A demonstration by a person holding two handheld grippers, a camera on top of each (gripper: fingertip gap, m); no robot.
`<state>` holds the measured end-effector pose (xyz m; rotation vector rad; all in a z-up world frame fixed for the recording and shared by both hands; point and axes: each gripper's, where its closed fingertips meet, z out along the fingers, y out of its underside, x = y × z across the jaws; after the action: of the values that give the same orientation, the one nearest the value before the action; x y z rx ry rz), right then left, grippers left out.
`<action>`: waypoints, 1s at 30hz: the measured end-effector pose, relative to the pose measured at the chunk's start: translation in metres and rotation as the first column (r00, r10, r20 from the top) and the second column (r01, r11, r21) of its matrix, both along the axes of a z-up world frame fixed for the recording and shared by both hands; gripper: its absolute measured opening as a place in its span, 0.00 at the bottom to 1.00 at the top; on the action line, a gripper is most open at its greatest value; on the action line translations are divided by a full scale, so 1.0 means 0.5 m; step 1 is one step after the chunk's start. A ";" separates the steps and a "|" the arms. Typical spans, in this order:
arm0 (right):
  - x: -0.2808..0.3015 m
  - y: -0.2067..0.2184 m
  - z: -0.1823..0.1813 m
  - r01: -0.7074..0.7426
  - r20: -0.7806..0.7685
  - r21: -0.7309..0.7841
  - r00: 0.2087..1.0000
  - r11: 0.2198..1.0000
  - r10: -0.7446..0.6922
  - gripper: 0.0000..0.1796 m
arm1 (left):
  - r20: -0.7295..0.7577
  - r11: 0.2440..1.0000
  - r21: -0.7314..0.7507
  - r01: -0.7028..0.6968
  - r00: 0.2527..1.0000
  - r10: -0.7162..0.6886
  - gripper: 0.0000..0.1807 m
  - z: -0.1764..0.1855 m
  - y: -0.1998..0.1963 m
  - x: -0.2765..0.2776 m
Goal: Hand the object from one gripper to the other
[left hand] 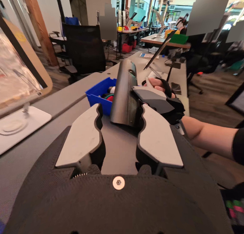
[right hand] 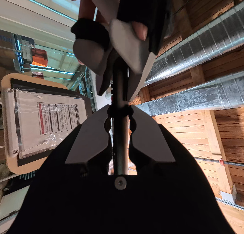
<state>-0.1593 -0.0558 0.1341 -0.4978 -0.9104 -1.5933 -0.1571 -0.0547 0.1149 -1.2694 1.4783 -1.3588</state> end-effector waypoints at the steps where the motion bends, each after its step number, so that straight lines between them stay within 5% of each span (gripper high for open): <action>1: -0.002 0.000 -0.001 0.005 0.011 0.006 1.000 1.000 -0.005 0.14 | -0.014 0.999 -0.042 0.024 1.000 -0.025 0.30 -0.003 -0.003 0.000; 7: -0.011 0.000 -0.014 -0.020 0.054 0.001 0.998 1.000 0.020 0.13 | -0.047 0.955 -0.219 0.199 0.976 -0.214 0.23 -0.022 -0.038 0.004; 20: 0.030 0.019 -0.018 -0.017 -0.028 -0.088 0.999 0.996 0.015 0.14 | 0.044 0.891 -0.410 0.194 0.980 -0.192 0.15 0.005 0.034 0.002; 25: 0.064 0.006 0.009 -0.128 -0.186 -0.082 0.976 0.988 0.111 0.14 | 0.126 0.868 -0.463 0.177 0.983 -0.133 0.14 0.034 0.100 -0.018; 28: 0.109 -0.014 0.050 -0.326 -0.510 0.001 0.813 0.945 0.281 0.16 | 0.173 0.886 -0.436 0.155 0.981 -0.087 0.14 0.053 0.129 -0.033; 30: 0.123 -0.010 0.060 -0.558 -0.758 0.048 0.520 0.829 0.393 0.16 | 0.231 0.896 -0.414 0.162 0.971 -0.069 0.14 0.072 0.138 -0.043</action>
<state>-0.0979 -0.0606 0.1642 -0.8772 -0.4868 -0.6477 -0.1789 0.0141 0.1509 -1.2633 1.1564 -1.9159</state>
